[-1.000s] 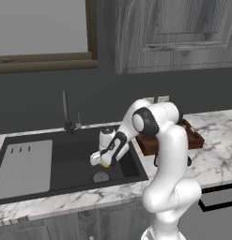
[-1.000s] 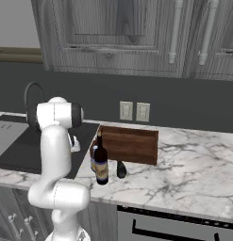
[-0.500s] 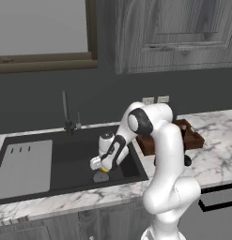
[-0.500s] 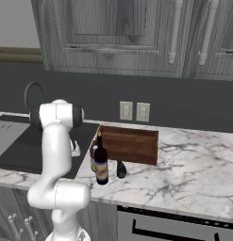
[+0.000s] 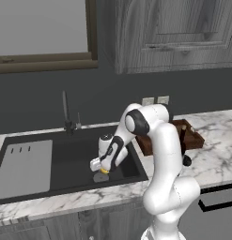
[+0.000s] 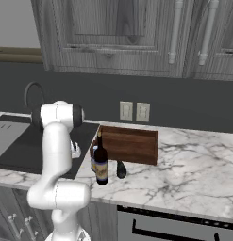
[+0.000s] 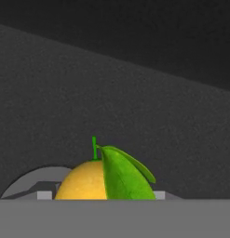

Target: Pick up all produce items and place them in the sink. Turn on the sink faucet to wash them. Then turn the sink off and put them in the tray.

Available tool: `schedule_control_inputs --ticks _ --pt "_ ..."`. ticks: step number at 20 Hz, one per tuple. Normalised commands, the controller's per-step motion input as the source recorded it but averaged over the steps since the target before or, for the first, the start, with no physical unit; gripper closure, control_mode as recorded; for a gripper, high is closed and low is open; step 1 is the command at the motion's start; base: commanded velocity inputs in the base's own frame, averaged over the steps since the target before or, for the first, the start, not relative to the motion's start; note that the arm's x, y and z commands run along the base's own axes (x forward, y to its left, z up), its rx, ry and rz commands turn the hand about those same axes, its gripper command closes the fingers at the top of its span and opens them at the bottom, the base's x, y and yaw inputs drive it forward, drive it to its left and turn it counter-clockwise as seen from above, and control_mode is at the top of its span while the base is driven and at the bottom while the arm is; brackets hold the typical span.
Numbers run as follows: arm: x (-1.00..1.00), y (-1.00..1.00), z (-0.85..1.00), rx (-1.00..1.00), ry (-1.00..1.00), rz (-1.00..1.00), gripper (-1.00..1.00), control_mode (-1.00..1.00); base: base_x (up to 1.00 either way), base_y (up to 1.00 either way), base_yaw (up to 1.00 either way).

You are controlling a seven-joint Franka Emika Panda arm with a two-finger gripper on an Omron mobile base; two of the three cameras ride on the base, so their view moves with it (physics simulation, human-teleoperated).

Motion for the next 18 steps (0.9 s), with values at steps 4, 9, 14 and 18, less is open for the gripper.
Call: schedule_control_inputs --ticks 4,9,14,18 --pt "0.20 0.06 -0.10 0.00 0.01 0.00 -1.00 -1.00 0.00 0.00 0.00" --pt "0.01 0.04 0.05 -0.01 0.01 0.00 -1.00 -1.00 0.00 0.00 0.00" --pt "0.00 0.00 0.29 0.00 0.00 0.00 -1.00 -1.00 0.00 0.00 0.00" --pt "-0.19 0.00 0.39 0.00 -0.06 0.00 -1.00 -1.00 0.00 0.00 0.00"
